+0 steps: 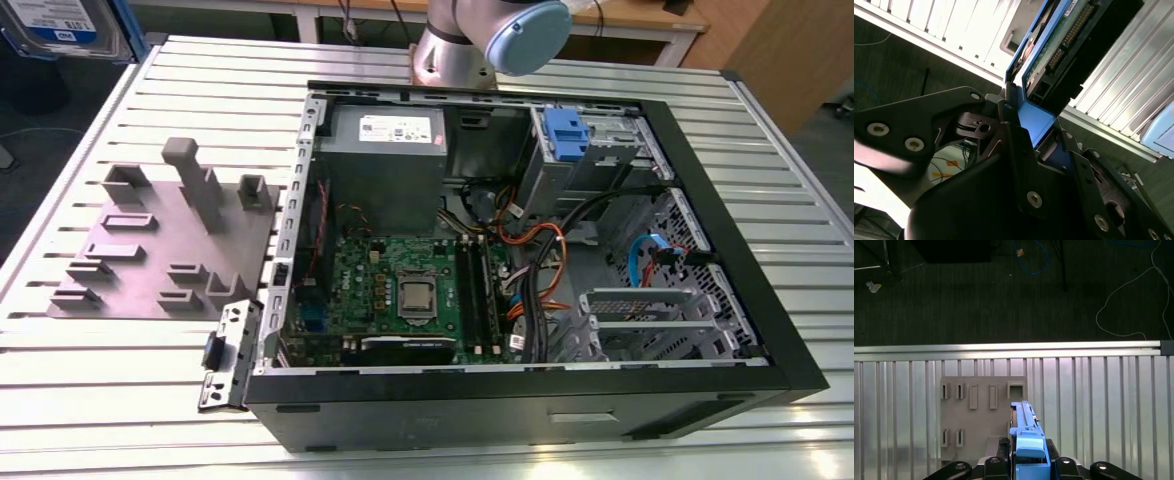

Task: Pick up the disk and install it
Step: 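Pick up the disk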

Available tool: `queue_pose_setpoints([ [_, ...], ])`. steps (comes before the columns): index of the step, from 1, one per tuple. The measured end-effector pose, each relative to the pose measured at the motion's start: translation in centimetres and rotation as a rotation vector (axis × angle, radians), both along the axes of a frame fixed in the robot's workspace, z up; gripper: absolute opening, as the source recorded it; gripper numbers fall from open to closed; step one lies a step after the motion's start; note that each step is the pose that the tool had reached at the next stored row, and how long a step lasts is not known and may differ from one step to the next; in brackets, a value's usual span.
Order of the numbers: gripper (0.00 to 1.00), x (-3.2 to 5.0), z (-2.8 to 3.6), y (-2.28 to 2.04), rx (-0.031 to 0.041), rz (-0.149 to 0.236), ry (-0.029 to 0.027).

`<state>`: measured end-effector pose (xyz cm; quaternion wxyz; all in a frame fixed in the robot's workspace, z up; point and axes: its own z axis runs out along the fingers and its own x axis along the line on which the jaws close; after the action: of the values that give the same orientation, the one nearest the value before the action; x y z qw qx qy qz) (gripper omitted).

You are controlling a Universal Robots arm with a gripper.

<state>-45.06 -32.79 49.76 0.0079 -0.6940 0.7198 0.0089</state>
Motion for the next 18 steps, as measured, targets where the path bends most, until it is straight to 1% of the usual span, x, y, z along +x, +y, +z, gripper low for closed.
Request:
queue_pose_setpoints([
  [13, 0.36, 0.00, 1.02, 0.00, 0.0000, 0.000, -0.0001],
  [18, 0.36, 0.00, 1.27, 0.00, 0.0000, 0.000, -0.0001],
])
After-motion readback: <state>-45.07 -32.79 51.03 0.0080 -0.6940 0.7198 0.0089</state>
